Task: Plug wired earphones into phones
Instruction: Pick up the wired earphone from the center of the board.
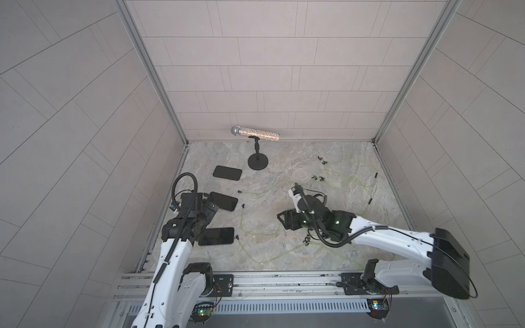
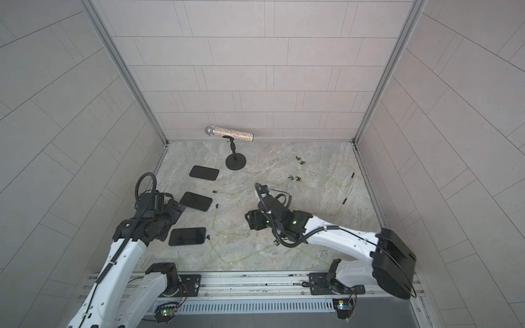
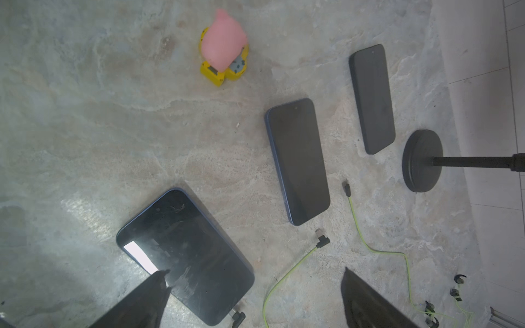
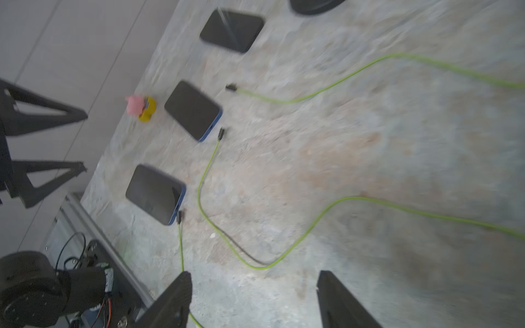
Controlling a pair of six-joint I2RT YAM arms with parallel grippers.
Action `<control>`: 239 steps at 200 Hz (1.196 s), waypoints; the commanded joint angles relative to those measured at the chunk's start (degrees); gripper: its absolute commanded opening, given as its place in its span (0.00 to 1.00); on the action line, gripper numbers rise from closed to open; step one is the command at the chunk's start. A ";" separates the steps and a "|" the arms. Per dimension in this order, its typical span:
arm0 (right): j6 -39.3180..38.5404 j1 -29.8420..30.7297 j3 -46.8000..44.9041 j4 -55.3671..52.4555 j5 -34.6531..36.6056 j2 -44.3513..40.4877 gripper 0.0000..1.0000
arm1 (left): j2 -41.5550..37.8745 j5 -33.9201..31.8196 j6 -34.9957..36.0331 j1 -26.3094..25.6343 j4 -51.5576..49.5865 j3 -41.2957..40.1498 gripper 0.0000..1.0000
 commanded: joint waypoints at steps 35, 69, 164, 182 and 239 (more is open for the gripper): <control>1.46 9.21 13.54 4.74 -5.06 19.94 0.52 | -1.41 -5.57 -5.95 0.13 -6.19 -2.40 1.00; 2.79 9.66 18.79 5.95 -5.66 28.28 0.49 | -1.89 -8.26 -6.18 0.18 -7.14 -2.90 0.99; 4.11 8.34 26.64 6.40 -7.19 39.38 0.38 | -3.36 -14.02 -8.30 0.17 -14.96 -1.45 0.99; 4.71 8.32 27.47 6.35 -7.92 40.80 0.34 | -3.70 -14.50 -9.71 0.21 -15.60 -1.52 0.99; 5.60 8.40 28.84 5.50 -7.65 42.59 0.24 | -5.20 -16.88 -10.32 0.13 -17.62 -0.75 0.99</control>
